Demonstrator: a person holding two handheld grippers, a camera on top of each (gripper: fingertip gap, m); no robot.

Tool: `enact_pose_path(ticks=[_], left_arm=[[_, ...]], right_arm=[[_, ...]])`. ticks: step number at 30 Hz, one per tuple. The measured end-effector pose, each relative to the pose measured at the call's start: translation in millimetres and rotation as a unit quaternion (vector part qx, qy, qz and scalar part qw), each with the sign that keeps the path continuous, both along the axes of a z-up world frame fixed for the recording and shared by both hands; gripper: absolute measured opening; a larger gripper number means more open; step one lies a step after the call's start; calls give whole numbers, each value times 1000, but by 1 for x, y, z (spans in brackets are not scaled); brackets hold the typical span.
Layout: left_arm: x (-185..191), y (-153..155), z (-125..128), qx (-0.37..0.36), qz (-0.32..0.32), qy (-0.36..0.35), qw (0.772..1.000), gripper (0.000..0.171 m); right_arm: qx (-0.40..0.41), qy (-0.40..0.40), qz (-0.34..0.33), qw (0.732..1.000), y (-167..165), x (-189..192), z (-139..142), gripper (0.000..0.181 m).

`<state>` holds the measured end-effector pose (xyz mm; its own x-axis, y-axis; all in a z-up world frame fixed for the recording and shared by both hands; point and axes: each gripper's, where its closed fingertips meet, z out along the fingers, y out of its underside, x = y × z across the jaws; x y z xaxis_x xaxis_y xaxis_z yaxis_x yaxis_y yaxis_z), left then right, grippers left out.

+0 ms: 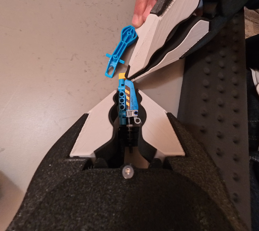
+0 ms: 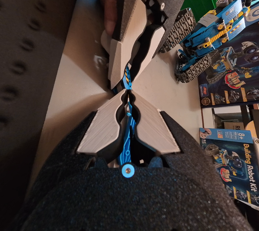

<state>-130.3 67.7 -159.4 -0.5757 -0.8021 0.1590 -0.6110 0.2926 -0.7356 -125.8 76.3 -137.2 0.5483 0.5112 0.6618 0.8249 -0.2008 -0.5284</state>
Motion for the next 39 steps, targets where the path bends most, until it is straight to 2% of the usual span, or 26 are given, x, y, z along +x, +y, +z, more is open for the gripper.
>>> enact_pose_path(ticks=[5, 9, 11, 13, 19, 29, 39], left_arm=[[1, 3, -1, 32, 7, -18, 999, 24], [-12, 10, -2, 64, 16, -35, 997, 54], [-18, 19, -1, 62, 26, -33, 997, 52], [-23, 22, 0, 54, 25, -32, 998, 33], [-25, 21, 0, 26, 9, -14, 1000, 32], [-25, 21, 0, 30, -4, -18, 999, 32], [-24, 19, 0, 33, -16, -21, 999, 31]], right_arm=[[-9, 22, -15, 1000, 3, 4, -1, 0], [5, 3, -18, 1000, 0, 9, -2, 0], [-2, 14, -25, 1000, 1, 11, -2, 0], [-6, 21, -27, 999, 1, 10, -2, 2], [0, -3, -6, 1000, 4, -7, -4, 8], [-9, -19, -1, 1000, 12, -15, -4, 9], [-49, 47, 8, 998, 14, -27, -4, 9]])
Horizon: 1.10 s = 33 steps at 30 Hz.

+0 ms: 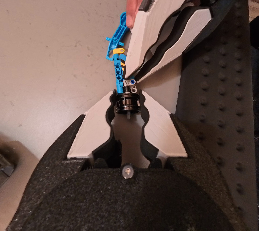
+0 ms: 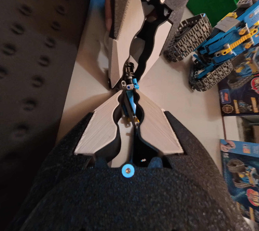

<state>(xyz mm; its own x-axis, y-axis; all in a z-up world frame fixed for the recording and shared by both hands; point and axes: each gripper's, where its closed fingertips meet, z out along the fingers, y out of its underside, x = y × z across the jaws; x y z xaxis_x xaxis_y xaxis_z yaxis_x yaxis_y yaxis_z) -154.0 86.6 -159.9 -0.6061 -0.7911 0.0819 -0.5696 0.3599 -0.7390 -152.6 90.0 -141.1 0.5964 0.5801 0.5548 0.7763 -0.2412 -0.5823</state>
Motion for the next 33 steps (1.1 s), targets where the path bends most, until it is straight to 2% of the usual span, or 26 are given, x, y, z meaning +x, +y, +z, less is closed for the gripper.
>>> enact_pose_path(ticks=[4, 10, 16, 20, 22, 25, 28, 29, 31, 33], left_arm=[[2, -1, 0, 8, -2, -6, 1000, 32], [5, 1, 0, 14, 2, -11, 1000, 32], [12, 8, -1, 35, 22, -24, 999, 32], [9, 4, 0, 17, 7, -14, 1000, 32], [7, 2, 3, -1, 3, -11, 1000, 32], [1, -5, 9, -46, -13, 2, 999, 32], [0, -8, 10, -56, -16, 8, 998, 32], [1, -7, 10, -59, -12, 8, 998, 32], [1, -6, 15, -71, -9, -3, 997, 32], [2, -4, 24, -91, -4, -23, 996, 32]], right_arm=[[-41, 109, -15, 993, 0, 2, 6, 0], [-46, 109, -35, 992, 3, 6, 7, 0], [-68, 162, -61, 983, 9, 13, 6, 0], [-46, 148, -25, 988, 2, 7, 6, 2], [-42, 118, -23, 992, -2, 8, 3, 29], [-23, 13, -17, 999, 0, 7, -7, 35], [18, -85, 0, 996, 2, 4, -8, 26], [19, -89, -6, 996, 3, 5, -8, 26], [-13, -31, -17, 999, 1, 4, -5, 24], [-12, 5, -19, 1000, 0, 6, 3, 23]])
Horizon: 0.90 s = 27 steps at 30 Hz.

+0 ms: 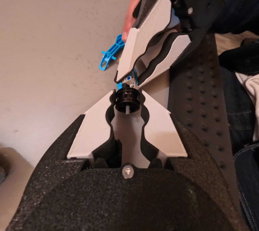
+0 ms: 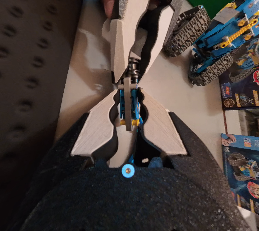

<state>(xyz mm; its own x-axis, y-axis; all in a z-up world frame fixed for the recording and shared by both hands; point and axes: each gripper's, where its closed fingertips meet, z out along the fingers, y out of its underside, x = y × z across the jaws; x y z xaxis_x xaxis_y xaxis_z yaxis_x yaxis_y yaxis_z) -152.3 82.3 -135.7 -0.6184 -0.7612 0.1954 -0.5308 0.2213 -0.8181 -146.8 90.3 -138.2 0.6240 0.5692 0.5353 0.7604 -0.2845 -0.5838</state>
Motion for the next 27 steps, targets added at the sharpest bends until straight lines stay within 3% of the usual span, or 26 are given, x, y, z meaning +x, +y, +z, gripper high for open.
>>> enact_pose_path(ticks=[9, 27], left_arm=[[-10, -8, 13, -34, -28, -26, 999, 32], [-22, -16, 16, -47, -59, -25, 997, 32]], right_arm=[[-42, 116, 5, 992, -12, -11, 12, 23], [-71, 185, 24, 980, -24, -19, 17, 23]])
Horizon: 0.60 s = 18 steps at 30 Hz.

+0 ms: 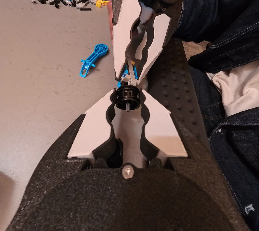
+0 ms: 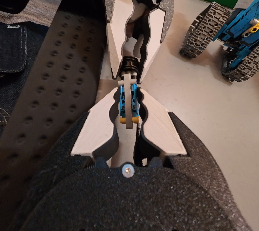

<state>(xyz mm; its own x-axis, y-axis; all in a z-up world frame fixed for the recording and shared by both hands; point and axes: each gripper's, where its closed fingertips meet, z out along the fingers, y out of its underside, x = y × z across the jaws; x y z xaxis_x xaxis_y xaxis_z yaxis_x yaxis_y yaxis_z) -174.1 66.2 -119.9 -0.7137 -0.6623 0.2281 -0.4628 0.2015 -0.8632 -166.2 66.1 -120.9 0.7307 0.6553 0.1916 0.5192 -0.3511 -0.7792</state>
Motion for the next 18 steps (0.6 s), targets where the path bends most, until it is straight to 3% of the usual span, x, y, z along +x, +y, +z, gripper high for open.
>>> enact_pose_path(ticks=[18], left_arm=[[-5, 1, -1, -1, -5, 3, 1000, 32]], right_arm=[[-12, 22, 2, 1000, -2, -1, 0, 22]])
